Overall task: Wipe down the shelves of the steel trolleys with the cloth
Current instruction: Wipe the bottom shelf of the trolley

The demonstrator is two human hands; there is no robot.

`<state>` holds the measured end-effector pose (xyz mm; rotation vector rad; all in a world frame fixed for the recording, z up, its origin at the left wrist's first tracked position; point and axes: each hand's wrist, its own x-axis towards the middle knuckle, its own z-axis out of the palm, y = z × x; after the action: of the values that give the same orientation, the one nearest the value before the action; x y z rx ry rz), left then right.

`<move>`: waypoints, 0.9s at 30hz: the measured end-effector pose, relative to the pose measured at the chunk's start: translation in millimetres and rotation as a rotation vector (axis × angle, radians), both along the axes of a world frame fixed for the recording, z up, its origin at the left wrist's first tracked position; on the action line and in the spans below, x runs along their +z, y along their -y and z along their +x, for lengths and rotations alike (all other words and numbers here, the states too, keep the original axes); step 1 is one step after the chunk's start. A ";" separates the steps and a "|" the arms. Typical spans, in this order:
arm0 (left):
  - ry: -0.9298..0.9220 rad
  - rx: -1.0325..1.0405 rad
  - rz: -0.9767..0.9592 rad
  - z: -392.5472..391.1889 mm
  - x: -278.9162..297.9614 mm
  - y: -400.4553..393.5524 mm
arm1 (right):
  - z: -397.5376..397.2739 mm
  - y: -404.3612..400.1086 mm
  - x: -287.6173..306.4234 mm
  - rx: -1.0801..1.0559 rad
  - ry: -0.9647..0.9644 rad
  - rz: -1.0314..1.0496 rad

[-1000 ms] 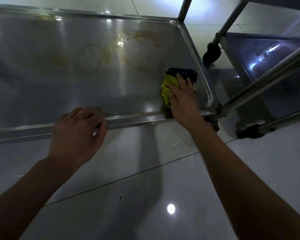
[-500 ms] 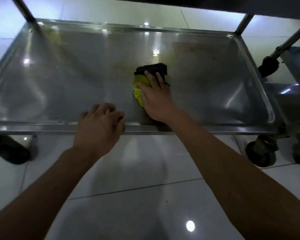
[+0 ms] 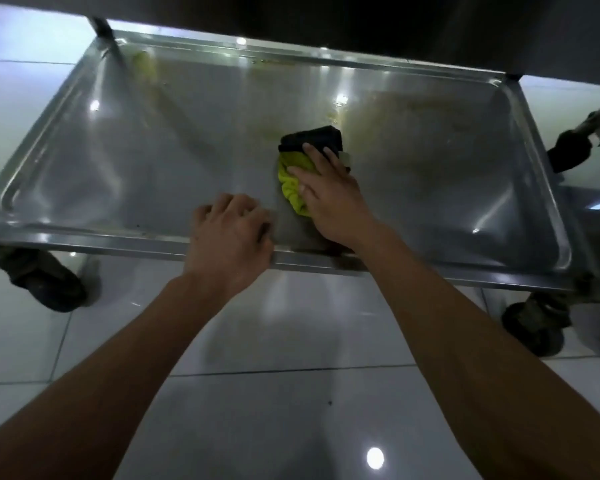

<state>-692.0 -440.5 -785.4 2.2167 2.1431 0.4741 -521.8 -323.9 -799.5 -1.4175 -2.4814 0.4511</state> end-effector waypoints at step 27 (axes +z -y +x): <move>0.027 -0.355 0.079 161.1 -18.2 -26.6 | 318.3 -10.0 -1.5 -0.579 -0.054 -0.054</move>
<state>-530.9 -414.0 -803.7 2.5412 1.6888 0.5714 -203.5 -313.8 -801.0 -2.0081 -1.8973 0.4205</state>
